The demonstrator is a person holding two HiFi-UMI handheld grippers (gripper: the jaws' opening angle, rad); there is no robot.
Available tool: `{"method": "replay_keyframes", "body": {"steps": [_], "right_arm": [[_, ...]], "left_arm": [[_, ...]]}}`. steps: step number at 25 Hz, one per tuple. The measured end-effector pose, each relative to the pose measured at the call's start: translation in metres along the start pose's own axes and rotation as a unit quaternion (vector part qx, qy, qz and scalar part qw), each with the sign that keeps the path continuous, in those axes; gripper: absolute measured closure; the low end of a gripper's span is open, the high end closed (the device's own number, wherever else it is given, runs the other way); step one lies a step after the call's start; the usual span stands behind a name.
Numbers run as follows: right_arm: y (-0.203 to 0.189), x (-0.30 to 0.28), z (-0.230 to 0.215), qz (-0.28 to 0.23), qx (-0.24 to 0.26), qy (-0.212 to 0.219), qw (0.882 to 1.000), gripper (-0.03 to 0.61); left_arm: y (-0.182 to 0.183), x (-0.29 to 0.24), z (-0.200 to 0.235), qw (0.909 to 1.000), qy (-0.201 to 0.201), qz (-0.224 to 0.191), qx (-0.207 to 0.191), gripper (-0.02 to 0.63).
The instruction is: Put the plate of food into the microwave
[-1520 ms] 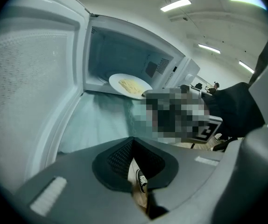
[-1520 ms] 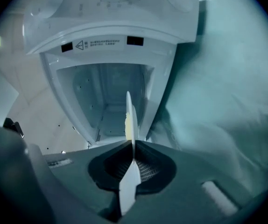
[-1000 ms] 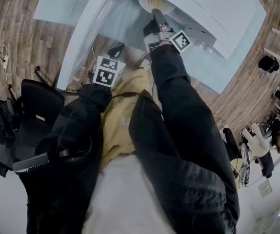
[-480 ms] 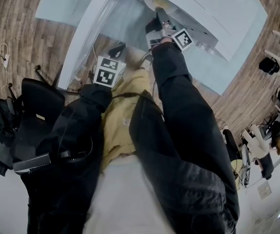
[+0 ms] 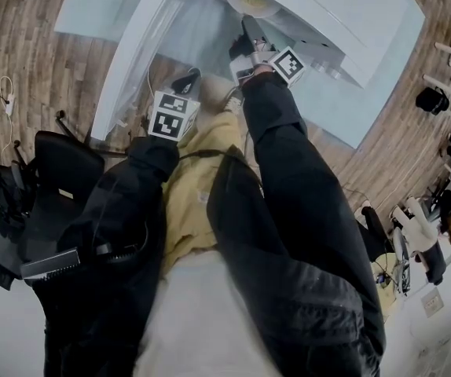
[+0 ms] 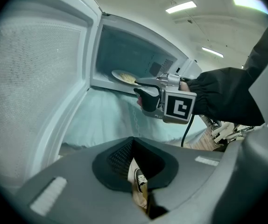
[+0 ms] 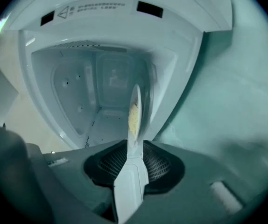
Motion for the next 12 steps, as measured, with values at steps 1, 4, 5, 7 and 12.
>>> {"method": "replay_keyframes", "body": {"steps": [1, 4, 5, 7, 12], "right_arm": [[-0.004, 0.004, 0.003, 0.009, 0.013, 0.005, 1.0, 0.484], [-0.019, 0.017, 0.015, 0.036, 0.051, 0.021, 0.998, 0.487], [-0.022, 0.024, 0.021, 0.043, 0.063, 0.023, 0.997, 0.493], [-0.027, 0.038, 0.035, 0.054, 0.093, 0.024, 0.994, 0.51], [-0.025, 0.065, 0.061, 0.072, 0.191, 0.02, 0.979, 0.583]], "left_arm": [[0.001, 0.001, -0.001, 1.0, -0.001, -0.002, -0.001, 0.617], [0.006, 0.004, -0.008, 0.9999, -0.005, -0.013, -0.006, 0.617], [0.009, 0.005, -0.013, 0.9997, -0.008, -0.019, -0.01, 0.617], [0.017, 0.007, -0.024, 0.9992, -0.016, -0.031, -0.018, 0.617], [0.041, 0.009, -0.047, 0.9972, -0.031, -0.058, -0.035, 0.617]]}}
Point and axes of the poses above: the fingertips, and each gripper's own axes: x backward along the fingers, z to its left, y out of its top, the point moved 4 cm from there along x, backward along the fingers, and after that the axes turned 15 degrees about x, right-handed, at the moved point
